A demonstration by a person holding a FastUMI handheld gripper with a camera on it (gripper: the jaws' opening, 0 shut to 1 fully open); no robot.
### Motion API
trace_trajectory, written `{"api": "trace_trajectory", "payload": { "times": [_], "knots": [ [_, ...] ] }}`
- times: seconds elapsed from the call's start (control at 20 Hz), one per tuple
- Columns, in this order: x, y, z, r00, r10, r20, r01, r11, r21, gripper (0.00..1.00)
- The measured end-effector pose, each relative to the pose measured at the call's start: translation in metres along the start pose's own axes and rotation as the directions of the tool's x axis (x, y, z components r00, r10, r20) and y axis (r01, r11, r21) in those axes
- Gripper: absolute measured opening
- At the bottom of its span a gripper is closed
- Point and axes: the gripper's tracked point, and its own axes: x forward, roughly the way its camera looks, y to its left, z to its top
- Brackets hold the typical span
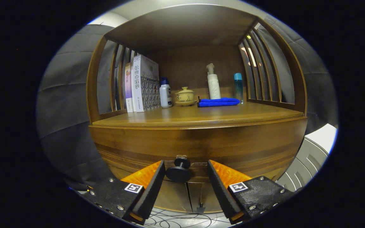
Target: Pull open the drawer, take out the items inside it, and place them on the countertop above the cabinet.
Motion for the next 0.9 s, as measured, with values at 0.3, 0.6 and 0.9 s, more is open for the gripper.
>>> {"api": "trace_trajectory", "payload": {
  "times": [0.3,0.6,0.9],
  "knots": [
    [0.005,0.009,-0.005,1.0,-0.009,-0.025,0.009,1.0,-0.002,0.5],
    [-0.004,0.01,-0.007,0.999,-0.032,-0.032,0.032,0.999,-0.009,0.36],
    [-0.039,0.016,-0.015,0.999,-0.034,-0.015,0.034,0.999,-0.016,0.35]
  ]
}}
